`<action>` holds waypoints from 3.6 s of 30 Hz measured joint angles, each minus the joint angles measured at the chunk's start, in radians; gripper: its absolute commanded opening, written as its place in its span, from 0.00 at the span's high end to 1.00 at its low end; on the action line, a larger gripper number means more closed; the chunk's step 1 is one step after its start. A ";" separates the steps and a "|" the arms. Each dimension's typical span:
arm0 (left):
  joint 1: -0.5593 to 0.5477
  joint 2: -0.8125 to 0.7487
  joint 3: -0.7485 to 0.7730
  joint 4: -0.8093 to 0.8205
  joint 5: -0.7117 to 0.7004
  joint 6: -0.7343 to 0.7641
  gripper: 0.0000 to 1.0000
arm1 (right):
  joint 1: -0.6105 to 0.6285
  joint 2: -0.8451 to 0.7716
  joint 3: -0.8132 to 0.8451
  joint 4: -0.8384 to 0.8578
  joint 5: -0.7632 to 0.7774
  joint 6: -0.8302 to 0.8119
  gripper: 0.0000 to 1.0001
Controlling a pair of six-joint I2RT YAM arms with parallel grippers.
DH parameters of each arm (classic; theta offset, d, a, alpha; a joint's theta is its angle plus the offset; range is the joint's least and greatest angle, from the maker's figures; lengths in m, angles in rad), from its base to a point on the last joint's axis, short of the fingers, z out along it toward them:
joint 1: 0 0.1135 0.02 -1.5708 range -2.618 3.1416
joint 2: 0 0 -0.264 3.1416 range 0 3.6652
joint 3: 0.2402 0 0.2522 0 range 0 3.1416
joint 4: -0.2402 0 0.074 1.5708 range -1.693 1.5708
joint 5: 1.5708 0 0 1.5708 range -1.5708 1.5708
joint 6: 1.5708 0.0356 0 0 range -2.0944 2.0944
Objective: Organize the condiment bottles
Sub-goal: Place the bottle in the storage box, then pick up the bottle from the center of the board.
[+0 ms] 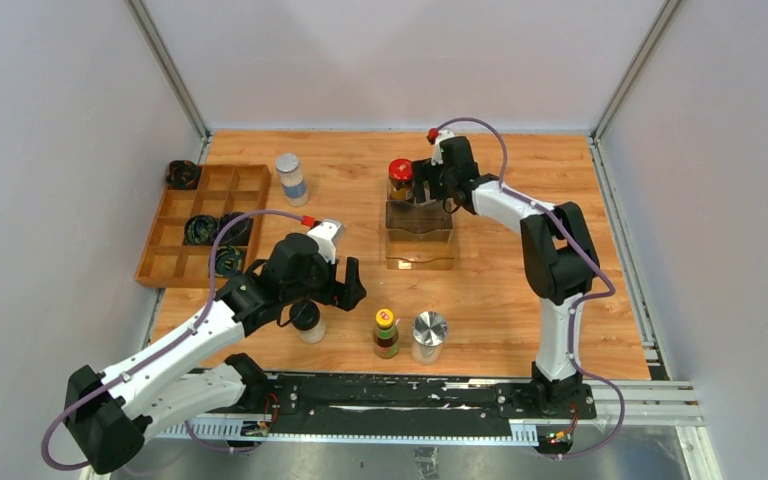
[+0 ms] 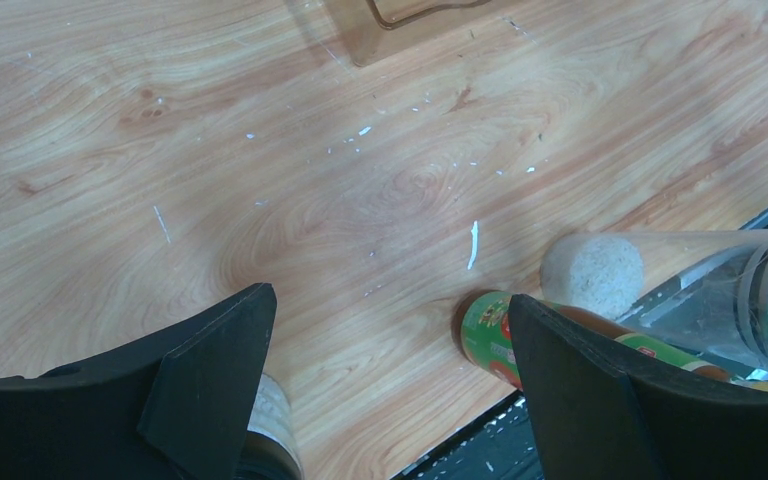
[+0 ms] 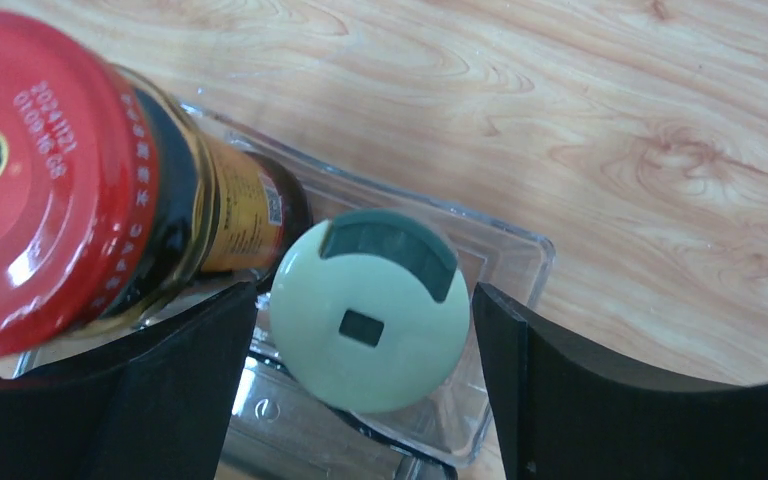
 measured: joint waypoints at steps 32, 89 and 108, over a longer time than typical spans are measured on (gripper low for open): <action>0.220 0.360 0.571 -0.157 -0.156 0.083 0.00 | -0.001 -0.878 -0.334 -0.408 -0.018 0.097 0.14; 0.587 1.010 1.028 -0.133 -0.258 0.161 0.08 | 0.002 -0.832 -0.481 -0.426 -0.129 0.134 0.14; 0.587 1.072 1.070 -0.142 -0.271 0.161 0.29 | 0.002 -0.830 -0.496 -0.420 -0.135 0.134 0.15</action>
